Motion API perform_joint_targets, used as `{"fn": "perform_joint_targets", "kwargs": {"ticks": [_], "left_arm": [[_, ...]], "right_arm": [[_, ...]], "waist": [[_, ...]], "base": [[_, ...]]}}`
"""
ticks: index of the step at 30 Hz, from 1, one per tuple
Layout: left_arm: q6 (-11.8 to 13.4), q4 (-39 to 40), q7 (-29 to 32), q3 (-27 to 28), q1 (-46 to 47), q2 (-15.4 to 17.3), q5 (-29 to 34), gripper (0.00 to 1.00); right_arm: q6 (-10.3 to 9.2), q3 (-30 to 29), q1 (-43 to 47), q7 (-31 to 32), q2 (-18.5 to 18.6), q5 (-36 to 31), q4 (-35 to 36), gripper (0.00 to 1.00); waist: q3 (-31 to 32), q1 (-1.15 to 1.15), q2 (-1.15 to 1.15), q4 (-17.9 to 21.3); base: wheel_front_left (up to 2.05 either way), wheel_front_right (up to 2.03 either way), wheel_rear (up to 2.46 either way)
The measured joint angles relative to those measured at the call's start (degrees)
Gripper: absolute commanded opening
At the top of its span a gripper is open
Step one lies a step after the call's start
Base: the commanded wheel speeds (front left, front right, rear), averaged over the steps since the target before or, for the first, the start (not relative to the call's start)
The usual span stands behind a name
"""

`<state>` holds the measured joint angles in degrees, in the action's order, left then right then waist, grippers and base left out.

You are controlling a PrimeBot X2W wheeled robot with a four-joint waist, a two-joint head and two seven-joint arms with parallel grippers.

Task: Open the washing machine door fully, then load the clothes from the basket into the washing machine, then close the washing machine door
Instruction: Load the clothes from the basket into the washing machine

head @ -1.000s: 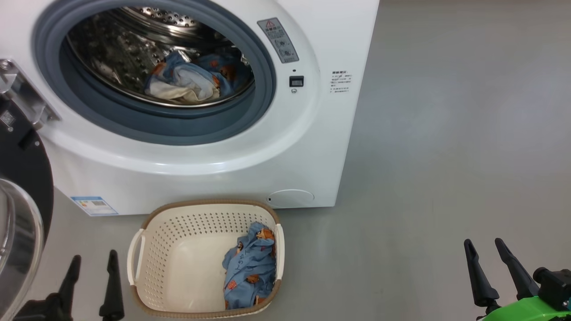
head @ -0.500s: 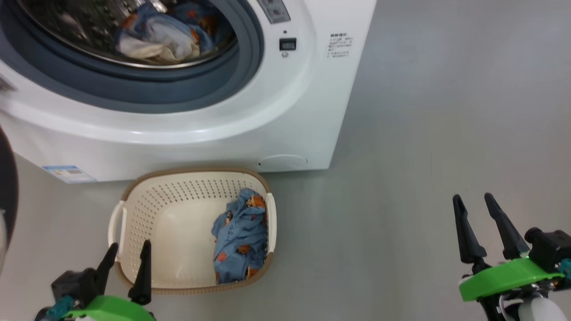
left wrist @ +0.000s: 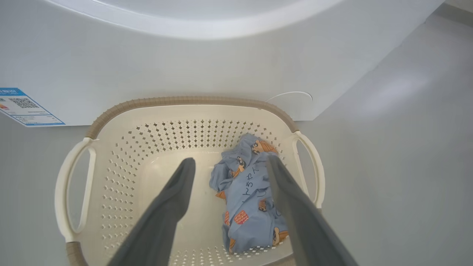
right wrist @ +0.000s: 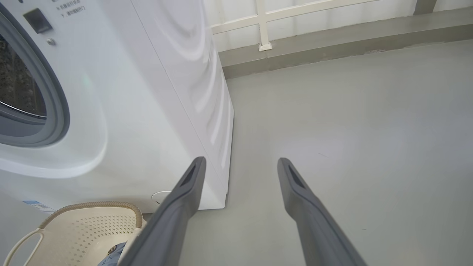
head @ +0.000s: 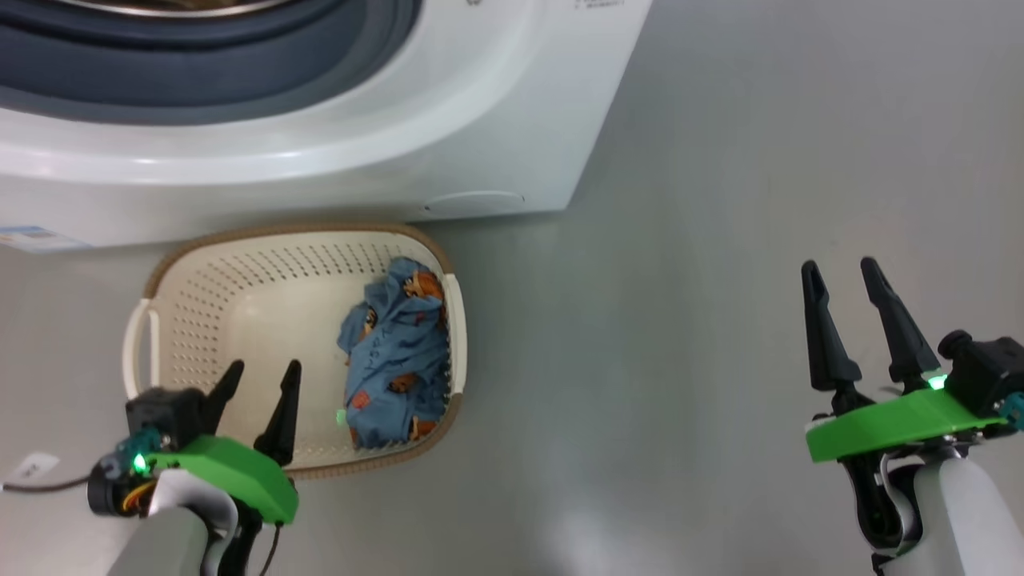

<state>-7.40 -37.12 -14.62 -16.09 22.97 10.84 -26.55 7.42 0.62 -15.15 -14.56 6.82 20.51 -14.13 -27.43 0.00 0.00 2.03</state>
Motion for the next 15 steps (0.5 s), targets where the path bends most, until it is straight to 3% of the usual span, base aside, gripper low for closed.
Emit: {"fn": "perform_joint_targets", "kwargs": {"ticks": [15], "left_arm": [[0.0,-12.29,0.0,-16.81,13.1,3.8,-10.25,1.0]], "right_arm": [[-0.01,1.47,-4.76,0.0,-1.91,-0.4,0.76,1.0]], "waist": [[-9.96,0.0,0.0,4.21]], "base": [[0.0,0.0,0.0]]}}
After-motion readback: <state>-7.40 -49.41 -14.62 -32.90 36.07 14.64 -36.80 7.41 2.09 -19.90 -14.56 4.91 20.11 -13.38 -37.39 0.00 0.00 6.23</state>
